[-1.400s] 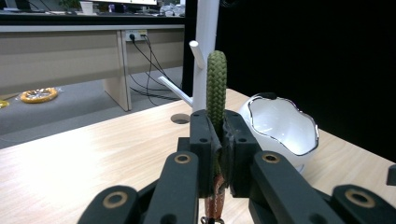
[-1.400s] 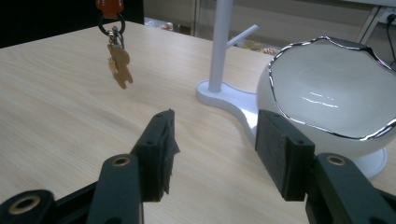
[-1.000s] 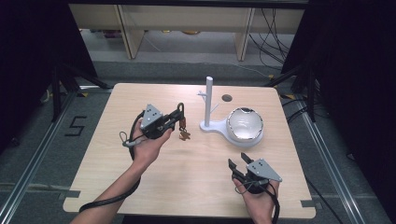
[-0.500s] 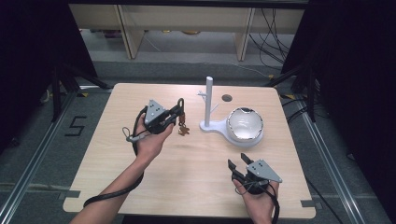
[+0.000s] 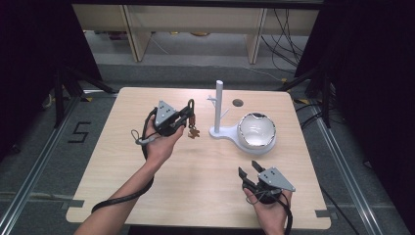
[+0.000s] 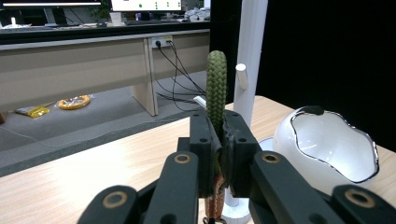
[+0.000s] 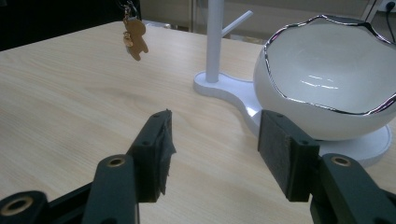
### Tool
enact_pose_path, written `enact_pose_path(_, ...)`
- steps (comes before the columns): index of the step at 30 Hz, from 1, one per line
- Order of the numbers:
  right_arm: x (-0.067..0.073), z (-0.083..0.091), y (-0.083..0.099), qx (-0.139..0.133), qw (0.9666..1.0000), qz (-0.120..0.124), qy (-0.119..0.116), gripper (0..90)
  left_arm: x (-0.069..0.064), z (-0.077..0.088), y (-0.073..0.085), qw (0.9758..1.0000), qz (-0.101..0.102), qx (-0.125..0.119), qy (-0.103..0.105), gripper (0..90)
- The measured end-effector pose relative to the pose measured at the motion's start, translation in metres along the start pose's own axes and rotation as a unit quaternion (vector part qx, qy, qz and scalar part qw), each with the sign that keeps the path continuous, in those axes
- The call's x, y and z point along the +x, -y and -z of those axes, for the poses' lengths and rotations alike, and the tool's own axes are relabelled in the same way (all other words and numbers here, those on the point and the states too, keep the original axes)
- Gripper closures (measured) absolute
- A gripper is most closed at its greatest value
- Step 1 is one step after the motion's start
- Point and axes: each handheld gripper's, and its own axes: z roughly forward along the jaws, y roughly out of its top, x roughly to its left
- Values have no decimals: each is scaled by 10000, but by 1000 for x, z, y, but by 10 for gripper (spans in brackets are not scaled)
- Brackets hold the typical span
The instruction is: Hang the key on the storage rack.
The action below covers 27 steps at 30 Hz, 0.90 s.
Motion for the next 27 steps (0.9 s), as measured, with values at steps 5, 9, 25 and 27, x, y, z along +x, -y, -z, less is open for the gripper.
enact_pose_path(5, 2, 0, 0, 17, 10000, -75, -40, 459, 0, -4, -1, 10000, -14, 15, -59, 833)
enact_pose_path(9, 0, 0, 0, -22, 10000, 66, 10, 457, 1, -8, -2, 9999, -53, 33, -98, 833)
enact_pose_path(25, 2, 0, 0, 33, 10000, -50, -46, 456, -1, -19, -5, 9998, -89, 78, -171, 833)
enact_pose_path(27, 1, -1, 0, -55, 10000, -40, -49, 456, -1, -20, -5, 9998, -110, 91, -168, 833)
